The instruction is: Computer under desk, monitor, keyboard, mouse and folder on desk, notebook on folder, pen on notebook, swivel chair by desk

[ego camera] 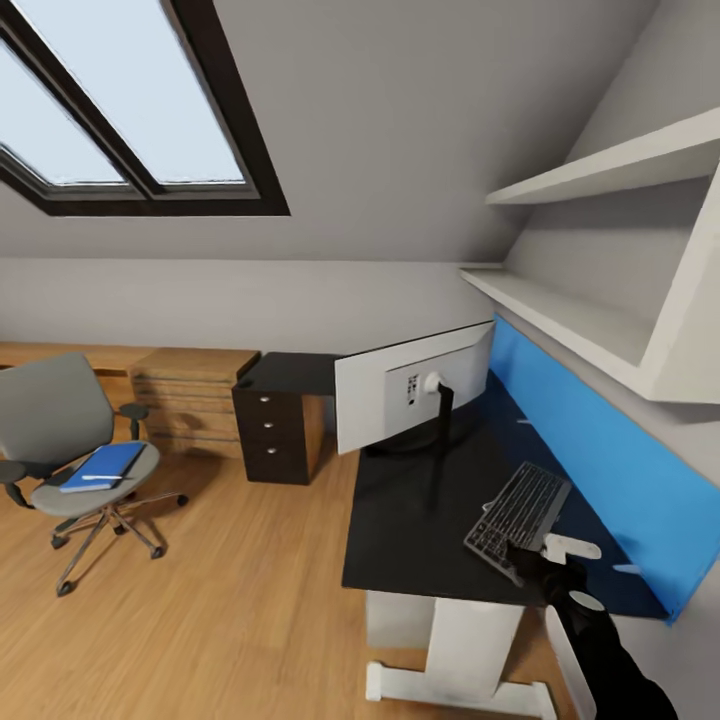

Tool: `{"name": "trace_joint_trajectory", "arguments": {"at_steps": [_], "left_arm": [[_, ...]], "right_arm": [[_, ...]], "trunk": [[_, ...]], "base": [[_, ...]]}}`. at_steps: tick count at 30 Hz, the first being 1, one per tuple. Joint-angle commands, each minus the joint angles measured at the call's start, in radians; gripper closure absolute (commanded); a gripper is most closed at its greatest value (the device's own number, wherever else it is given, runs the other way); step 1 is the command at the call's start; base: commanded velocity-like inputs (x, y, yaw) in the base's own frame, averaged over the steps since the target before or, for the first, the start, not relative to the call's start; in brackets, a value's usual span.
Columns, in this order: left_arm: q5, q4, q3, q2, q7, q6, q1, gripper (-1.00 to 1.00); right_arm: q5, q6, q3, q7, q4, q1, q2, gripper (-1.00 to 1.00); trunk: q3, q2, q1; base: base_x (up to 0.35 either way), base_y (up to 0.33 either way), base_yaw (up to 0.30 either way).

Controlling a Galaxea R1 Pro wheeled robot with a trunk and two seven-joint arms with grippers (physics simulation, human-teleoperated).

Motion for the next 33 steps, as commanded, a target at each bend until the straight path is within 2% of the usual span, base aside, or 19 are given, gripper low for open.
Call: {"name": "trace_joint_trajectory", "arguments": {"at_steps": [1, 6, 8, 11, 12, 17, 20, 25, 27, 33], "left_arm": [[0.01, 0.0, -0.007, 0.001, 0.006, -0.007, -0.001, -1.0], [0.012, 0.001, -0.008, 0.001, 0.004, -0.006, -0.001, -1.0], [0.013, 0.001, -0.01, 0.001, 0.003, -0.005, -0.001, -1.0], [0.014, 0.002, -0.01, 0.001, 0.003, -0.005, -0.001, -1.0], [0.013, 0.002, -0.01, 0.0, 0.003, -0.005, -0.001, -1.0], [0.012, 0.002, -0.01, 0.0, 0.003, -0.005, -0.001, -1.0], [0.012, 0.002, -0.01, 0.0, 0.002, -0.005, -0.001, -1.0], [0.012, 0.003, -0.011, 0.0, 0.001, -0.005, -0.001, -1.0], [0.012, 0.003, -0.011, 0.0, 0.002, -0.005, -0.001, -1.0], [0.012, 0.003, -0.011, 0.0, 0.002, -0.005, -0.001, -1.0]], "right_arm": [[-0.008, 0.0, 0.0, -0.006, 0.0, -0.001, 0.0, -1.0], [-0.007, -0.037, -0.002, -0.001, 0.012, -0.001, 0.0, -1.0], [-0.007, -0.099, -0.002, 0.006, 0.069, -0.001, -0.011, -1.0], [-0.007, -0.133, -0.002, 0.007, 0.096, -0.001, -0.022, -1.0], [-0.008, -0.149, -0.003, 0.007, 0.119, -0.001, -0.033, -1.0], [-0.009, -0.159, -0.003, 0.007, 0.145, -0.001, -0.05, -1.0], [-0.01, -0.161, -0.003, 0.007, 0.16, -0.002, -0.052, -1.0], [-0.008, -0.203, -0.003, 0.007, 0.237, -0.037, -0.055, -1.0], [-0.01, -0.213, -0.004, 0.007, 0.28, -0.051, -0.065, -1.0], [-0.011, -0.223, -0.004, 0.007, 0.324, -0.075, -0.071, -1.0]], "trunk": [[-0.002, -0.002, 0.001], [-0.002, -0.002, 0.001], [-0.002, -0.002, 0.001], [-0.002, -0.002, 0.001], [-0.002, -0.002, 0.001], [-0.002, -0.002, 0.001], [-0.002, -0.002, 0.001], [-0.002, -0.002, 0.001], [-0.002, -0.002, 0.001], [-0.002, -0.002, 0.001]], "base": [[0.316, -0.014, 0.0], [0.323, 0.048, 0.0], [0.328, 0.094, 0.0], [0.328, 0.097, 0.0], [0.328, 0.1, 0.0], [0.328, 0.054, 0.0], [0.325, -0.042, 0.0], [0.305, -0.153, 0.0], [0.166, -0.09, 0.0], [0.083, -0.028, 0.0]]}}
